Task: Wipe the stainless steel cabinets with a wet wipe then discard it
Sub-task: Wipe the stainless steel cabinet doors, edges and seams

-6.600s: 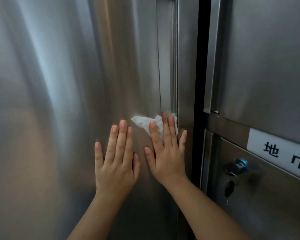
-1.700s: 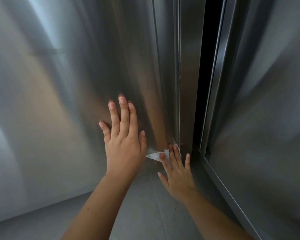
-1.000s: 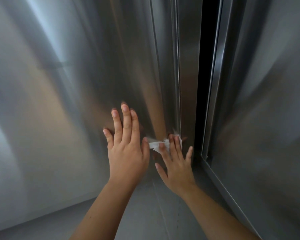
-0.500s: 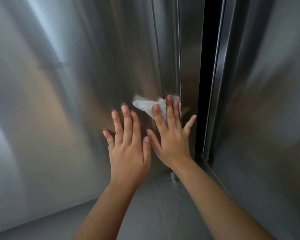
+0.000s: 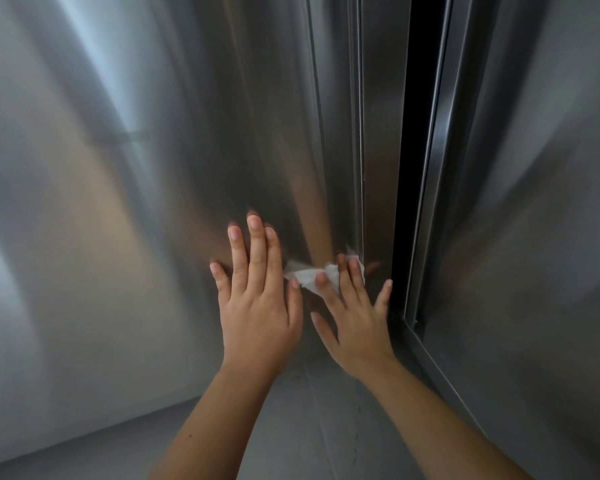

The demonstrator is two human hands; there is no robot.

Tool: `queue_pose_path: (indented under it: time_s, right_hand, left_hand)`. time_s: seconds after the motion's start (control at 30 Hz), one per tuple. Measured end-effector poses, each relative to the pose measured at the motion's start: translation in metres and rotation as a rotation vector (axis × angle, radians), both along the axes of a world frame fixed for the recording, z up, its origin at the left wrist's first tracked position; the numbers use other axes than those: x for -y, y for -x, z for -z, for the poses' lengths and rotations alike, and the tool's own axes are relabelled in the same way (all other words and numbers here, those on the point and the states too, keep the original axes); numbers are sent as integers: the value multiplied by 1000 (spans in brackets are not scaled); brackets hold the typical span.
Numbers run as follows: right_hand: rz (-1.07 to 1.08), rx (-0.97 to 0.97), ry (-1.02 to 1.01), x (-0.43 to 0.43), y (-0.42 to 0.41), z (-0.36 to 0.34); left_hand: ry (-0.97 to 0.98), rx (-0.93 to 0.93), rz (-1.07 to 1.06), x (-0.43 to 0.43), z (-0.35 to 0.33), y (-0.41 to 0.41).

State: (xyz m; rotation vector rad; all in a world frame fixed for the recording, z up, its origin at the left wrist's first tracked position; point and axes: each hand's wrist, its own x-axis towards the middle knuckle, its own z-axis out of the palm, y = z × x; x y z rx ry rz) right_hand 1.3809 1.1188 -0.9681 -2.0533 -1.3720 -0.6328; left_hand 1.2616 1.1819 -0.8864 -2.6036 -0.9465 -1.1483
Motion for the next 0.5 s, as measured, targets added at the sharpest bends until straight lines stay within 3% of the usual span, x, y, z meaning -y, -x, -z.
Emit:
queue_pose_path:
  time_s: [0.17,0.33,0.5]
  right_hand:
    - [-20,-59,-113,-17,1,-62]
    - [-40,0,-157,-15,-2,-117]
    - [-30,-14,-156,-15,2,-142]
  left_hand:
    - [-101,16,-17,2,-4,2]
    - [-149,97,-20,-4,-31,3]
    - [-158,96,13,-1,-50,-3]
